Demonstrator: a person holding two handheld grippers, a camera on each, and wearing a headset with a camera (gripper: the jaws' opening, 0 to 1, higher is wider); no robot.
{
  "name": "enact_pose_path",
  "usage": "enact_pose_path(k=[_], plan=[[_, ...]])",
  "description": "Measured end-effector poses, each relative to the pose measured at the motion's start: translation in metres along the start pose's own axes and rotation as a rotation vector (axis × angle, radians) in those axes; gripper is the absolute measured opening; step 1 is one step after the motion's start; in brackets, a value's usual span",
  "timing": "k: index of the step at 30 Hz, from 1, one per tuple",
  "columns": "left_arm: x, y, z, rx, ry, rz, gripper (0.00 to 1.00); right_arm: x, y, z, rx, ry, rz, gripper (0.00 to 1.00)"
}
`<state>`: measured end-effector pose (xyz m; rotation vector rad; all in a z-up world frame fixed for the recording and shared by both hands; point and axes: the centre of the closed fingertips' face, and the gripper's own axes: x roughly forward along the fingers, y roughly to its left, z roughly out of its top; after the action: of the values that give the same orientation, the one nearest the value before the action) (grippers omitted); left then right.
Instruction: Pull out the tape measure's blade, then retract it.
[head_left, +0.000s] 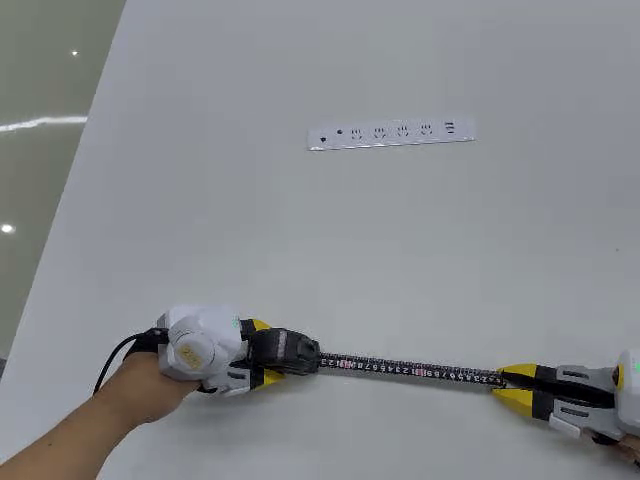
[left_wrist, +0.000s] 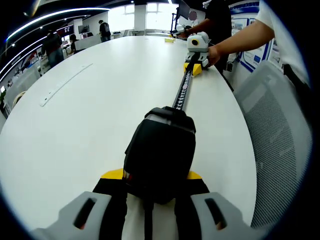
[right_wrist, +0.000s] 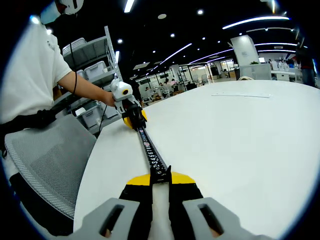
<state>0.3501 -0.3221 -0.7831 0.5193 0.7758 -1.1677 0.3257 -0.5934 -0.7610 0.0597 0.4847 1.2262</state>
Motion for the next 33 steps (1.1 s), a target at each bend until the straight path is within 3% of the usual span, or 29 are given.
enact_pose_path(k=[33], plan=[[0.000, 0.000, 0.000, 0.005, 0.012, 0.005, 0.33, -0.013, -0.002, 0.000, 0.006, 0.005, -0.024, 0.11]])
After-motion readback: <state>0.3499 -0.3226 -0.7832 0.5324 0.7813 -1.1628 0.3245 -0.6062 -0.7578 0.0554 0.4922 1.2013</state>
